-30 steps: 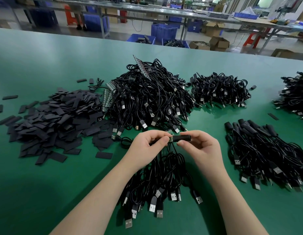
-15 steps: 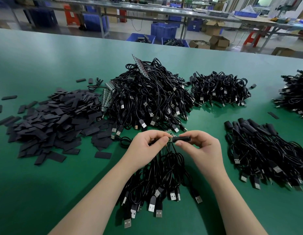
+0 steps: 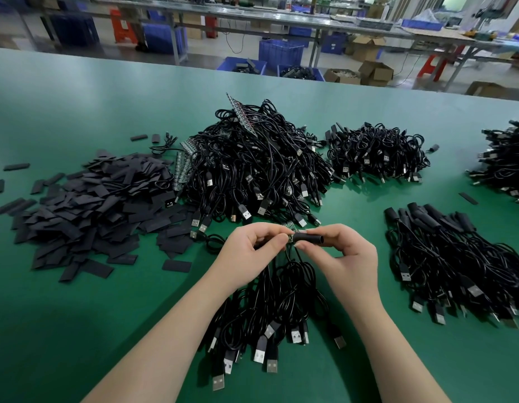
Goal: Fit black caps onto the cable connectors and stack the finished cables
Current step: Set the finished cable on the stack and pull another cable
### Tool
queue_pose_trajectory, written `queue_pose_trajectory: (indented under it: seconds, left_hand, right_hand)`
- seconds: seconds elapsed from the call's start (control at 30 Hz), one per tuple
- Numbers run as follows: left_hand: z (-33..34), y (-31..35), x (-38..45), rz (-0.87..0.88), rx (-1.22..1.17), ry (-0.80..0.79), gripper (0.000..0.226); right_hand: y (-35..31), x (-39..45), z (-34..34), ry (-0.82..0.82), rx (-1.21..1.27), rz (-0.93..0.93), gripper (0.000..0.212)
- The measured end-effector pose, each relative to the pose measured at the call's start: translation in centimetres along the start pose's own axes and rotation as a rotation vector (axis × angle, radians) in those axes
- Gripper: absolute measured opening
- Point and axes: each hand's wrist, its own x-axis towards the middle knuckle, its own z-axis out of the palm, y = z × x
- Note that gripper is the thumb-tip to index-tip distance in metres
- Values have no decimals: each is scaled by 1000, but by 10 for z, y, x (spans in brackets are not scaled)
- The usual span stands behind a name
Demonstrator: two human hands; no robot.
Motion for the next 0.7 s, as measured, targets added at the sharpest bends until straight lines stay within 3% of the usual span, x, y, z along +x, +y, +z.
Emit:
queue_pose_trajectory:
  seconds: [0.1, 0.27, 0.43, 0.7]
  left_hand:
    - [0, 0, 0, -1, 0, 2, 29]
    - [0, 1, -1, -13, 6, -5, 31]
    - [1, 2, -2, 5, -2, -9, 32]
    - [3, 1, -3, 77, 67, -17, 35]
  right_hand:
    - [-4, 0, 0, 2, -20, -39, 22]
    - [-2, 0, -1, -47, 2, 50, 18]
    - [1, 1, -1, -83, 54, 98, 31]
    - [6, 2, 4, -87, 148, 255, 23]
